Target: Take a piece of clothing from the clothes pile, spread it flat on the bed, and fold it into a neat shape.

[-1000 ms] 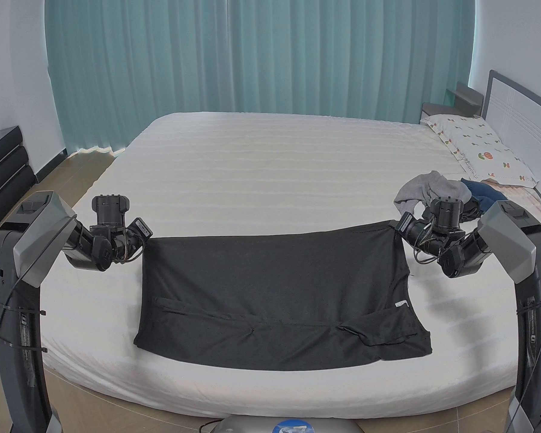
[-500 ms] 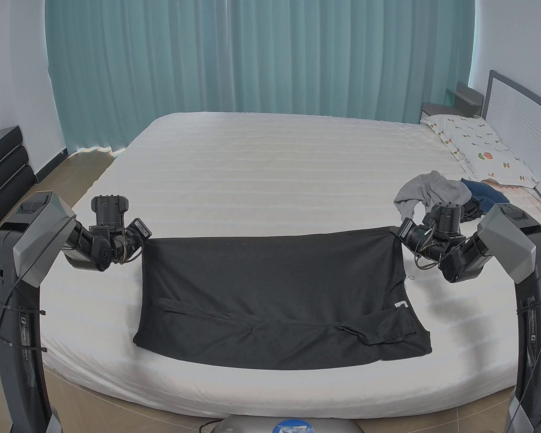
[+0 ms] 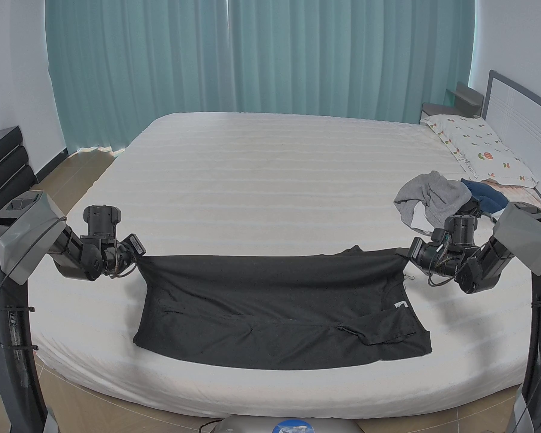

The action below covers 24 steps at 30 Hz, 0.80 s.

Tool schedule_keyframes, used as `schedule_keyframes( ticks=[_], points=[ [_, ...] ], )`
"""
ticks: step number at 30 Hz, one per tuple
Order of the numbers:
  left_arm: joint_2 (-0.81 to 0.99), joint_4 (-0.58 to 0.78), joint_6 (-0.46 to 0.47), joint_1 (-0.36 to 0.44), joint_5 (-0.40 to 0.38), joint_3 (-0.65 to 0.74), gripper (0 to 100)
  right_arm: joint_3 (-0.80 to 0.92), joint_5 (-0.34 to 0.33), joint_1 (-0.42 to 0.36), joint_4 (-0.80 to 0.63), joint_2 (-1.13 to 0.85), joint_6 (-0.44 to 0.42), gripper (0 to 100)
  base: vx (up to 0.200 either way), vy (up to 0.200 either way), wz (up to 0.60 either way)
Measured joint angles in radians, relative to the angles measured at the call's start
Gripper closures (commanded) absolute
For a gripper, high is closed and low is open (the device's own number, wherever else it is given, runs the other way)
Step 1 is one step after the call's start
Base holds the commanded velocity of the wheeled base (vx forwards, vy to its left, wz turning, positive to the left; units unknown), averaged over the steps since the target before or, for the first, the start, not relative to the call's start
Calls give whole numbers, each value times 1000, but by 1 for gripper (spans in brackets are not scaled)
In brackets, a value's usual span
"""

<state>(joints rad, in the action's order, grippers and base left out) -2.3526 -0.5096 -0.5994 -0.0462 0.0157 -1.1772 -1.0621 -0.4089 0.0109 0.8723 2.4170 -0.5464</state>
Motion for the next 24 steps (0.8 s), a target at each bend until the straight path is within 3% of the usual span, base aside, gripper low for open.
schedule_keyframes(
  ticks=[11, 21, 22, 23, 24],
  points=[
    [25, -5, 157, 22, 3, 230, 100, 230, -31, 13, 0, -44, 221, 100, 0, 0, 0],
    [15, -6, 167, 50, 13, 274, 100, 270, -29, 5, -4, -27, 238, 100, 0, 0, 0],
    [13, -5, 167, 51, 14, 276, 0, 271, -29, 4, -5, -26, 238, 100, 0, 0, 0],
    [12, -4, 167, 51, 14, 277, 0, 272, -28, 4, -6, -25, 238, 0, 0, 0, 0],
    [11, -4, 167, 51, 15, 277, 0, 273, -28, 4, -6, -25, 238, 0, 0, 0, 0]
  ],
)
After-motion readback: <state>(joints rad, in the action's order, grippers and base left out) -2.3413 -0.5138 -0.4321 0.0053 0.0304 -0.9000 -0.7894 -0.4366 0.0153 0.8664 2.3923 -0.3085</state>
